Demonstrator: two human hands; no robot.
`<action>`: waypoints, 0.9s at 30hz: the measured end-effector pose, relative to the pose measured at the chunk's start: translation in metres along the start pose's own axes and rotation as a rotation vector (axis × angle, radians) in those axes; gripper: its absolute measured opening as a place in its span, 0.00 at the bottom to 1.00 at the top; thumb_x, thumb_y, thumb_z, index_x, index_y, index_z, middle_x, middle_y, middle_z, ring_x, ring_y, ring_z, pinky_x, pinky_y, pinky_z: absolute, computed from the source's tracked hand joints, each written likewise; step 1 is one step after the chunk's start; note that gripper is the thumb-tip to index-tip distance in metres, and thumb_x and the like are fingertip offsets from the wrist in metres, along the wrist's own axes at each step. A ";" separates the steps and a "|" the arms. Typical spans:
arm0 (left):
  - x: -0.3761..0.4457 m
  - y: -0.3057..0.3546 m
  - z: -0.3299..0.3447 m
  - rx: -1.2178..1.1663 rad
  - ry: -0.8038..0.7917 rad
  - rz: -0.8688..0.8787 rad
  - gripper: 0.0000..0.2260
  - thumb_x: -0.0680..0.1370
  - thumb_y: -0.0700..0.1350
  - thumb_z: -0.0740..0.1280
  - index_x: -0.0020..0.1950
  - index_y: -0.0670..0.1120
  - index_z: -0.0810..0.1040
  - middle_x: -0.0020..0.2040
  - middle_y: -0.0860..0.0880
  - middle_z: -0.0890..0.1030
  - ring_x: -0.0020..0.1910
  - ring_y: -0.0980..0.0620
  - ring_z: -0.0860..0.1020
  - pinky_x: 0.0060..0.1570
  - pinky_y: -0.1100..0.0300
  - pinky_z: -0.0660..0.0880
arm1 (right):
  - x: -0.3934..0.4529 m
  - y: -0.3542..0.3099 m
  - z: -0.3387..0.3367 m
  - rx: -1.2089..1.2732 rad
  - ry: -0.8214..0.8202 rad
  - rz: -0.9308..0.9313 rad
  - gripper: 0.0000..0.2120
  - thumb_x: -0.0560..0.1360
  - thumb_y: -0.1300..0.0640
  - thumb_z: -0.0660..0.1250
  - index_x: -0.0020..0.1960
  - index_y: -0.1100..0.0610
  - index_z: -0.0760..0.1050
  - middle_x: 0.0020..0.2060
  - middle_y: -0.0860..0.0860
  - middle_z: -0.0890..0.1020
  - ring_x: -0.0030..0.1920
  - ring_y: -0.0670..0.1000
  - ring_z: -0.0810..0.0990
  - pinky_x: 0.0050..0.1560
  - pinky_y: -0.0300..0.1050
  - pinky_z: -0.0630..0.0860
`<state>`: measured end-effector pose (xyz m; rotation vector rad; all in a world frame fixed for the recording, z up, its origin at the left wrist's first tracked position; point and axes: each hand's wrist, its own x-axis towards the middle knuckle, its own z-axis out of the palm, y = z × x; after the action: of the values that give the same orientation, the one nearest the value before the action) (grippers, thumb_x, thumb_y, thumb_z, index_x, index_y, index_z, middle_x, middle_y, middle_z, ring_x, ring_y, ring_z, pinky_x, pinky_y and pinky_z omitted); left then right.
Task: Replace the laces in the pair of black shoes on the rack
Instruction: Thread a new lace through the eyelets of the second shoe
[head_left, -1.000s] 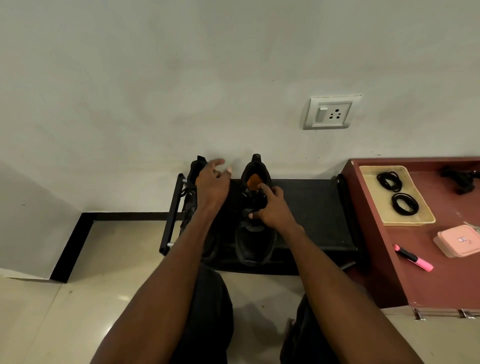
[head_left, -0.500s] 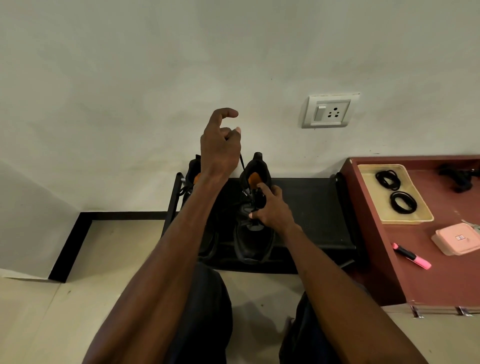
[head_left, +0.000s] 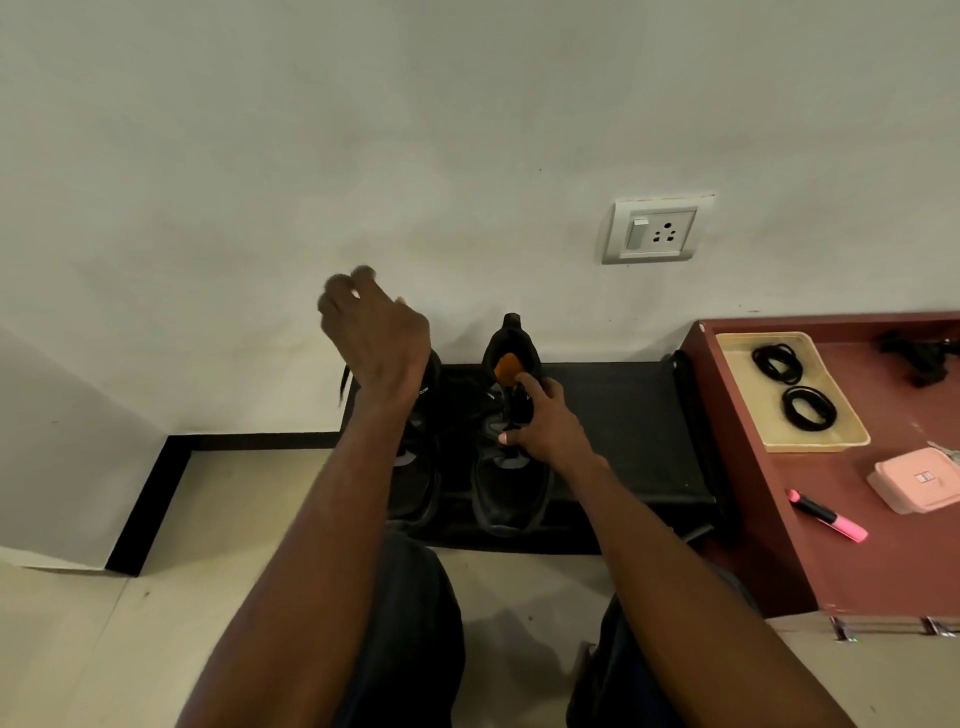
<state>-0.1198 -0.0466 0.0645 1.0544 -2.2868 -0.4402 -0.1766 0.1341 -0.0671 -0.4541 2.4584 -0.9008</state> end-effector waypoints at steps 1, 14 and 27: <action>-0.009 -0.003 0.007 -0.017 -0.145 0.059 0.13 0.77 0.41 0.65 0.61 0.42 0.78 0.60 0.42 0.78 0.62 0.42 0.75 0.60 0.51 0.71 | 0.000 0.000 -0.001 0.012 -0.009 -0.002 0.43 0.71 0.51 0.78 0.78 0.40 0.56 0.79 0.48 0.51 0.68 0.64 0.72 0.67 0.59 0.73; -0.088 -0.036 0.047 -0.172 -1.048 0.080 0.08 0.80 0.43 0.67 0.42 0.44 0.81 0.37 0.48 0.84 0.38 0.51 0.82 0.45 0.55 0.78 | -0.034 -0.020 -0.010 0.287 0.061 0.145 0.10 0.80 0.48 0.65 0.46 0.54 0.71 0.42 0.54 0.83 0.41 0.55 0.83 0.47 0.53 0.81; -0.059 -0.014 0.021 -0.887 -1.099 0.042 0.30 0.77 0.32 0.68 0.77 0.47 0.65 0.68 0.47 0.77 0.68 0.52 0.75 0.68 0.57 0.71 | -0.052 -0.035 -0.051 1.031 0.046 -0.053 0.07 0.79 0.63 0.65 0.57 0.60 0.74 0.32 0.51 0.77 0.26 0.49 0.70 0.27 0.42 0.64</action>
<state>-0.0940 -0.0086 0.0196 0.2693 -2.3922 -2.1677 -0.1556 0.1588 0.0068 -0.1130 1.6772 -1.9983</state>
